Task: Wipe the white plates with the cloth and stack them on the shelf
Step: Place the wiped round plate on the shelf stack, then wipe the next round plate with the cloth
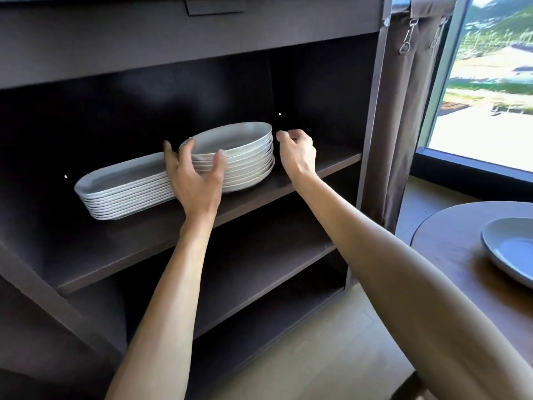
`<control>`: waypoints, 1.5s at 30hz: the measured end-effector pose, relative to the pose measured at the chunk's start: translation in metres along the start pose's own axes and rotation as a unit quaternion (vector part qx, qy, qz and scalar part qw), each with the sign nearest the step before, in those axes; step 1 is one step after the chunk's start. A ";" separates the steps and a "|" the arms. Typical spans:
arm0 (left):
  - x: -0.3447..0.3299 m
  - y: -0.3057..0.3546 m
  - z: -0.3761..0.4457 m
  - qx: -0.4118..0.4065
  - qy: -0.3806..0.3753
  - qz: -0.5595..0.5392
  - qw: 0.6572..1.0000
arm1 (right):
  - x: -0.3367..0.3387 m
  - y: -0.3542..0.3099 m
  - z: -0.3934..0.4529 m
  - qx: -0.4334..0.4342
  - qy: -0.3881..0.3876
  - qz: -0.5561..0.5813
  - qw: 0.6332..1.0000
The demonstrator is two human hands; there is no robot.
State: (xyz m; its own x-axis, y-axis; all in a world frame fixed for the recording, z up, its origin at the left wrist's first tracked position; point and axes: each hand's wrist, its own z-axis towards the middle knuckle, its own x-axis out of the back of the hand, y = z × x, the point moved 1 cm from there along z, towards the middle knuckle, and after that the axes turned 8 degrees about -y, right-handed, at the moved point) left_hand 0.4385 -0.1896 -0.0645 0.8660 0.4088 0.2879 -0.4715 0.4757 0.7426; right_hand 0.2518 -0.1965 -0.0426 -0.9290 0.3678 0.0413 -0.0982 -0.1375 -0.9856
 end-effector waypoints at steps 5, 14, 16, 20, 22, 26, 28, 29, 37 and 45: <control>-0.013 0.024 -0.032 -0.075 0.104 -0.084 0.988 | 0.084 -0.006 -0.030 0.017 0.073 -0.062 0.995; -0.108 0.133 -0.193 -0.053 -0.201 -0.214 0.955 | 0.257 0.054 -0.162 -0.072 0.257 -0.236 0.934; -0.127 0.143 -0.233 -0.050 -0.299 -0.181 0.935 | 0.291 0.073 -0.193 -0.126 0.293 -0.267 0.909; -0.157 0.163 -0.306 -0.063 -0.482 -0.112 0.866 | 0.350 0.112 -0.250 -0.228 0.318 -0.422 0.818; -0.172 0.167 -0.338 -0.085 -0.529 -0.077 0.841 | 0.373 0.133 -0.280 -0.272 0.279 -0.497 0.775; -0.196 0.168 -0.388 -0.118 -0.571 -0.023 0.812 | 0.397 0.167 -0.314 -0.315 0.227 -0.530 0.754; -0.204 0.163 -0.407 -0.152 -0.559 0.017 0.815 | 0.399 0.171 -0.314 -0.321 0.233 -0.528 0.751; -0.206 0.161 -0.413 -0.170 -0.543 0.032 0.822 | 0.399 0.172 -0.313 -0.319 0.237 -0.526 0.752; -0.207 0.162 -0.420 -0.155 -0.504 0.021 0.849 | 0.404 0.182 -0.315 -0.303 0.240 -0.531 0.754; -0.246 0.182 -0.380 0.054 -0.491 -0.045 0.868 | 0.402 0.178 -0.317 -0.286 0.246 -0.528 0.761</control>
State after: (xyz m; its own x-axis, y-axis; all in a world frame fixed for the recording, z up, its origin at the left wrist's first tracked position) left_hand 0.0765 0.0928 -0.2301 0.6483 -0.5129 0.5628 -0.4216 0.3738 0.8262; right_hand -0.0263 0.2185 -0.2533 -0.1796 0.3156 0.9317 -0.3949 0.8443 -0.3622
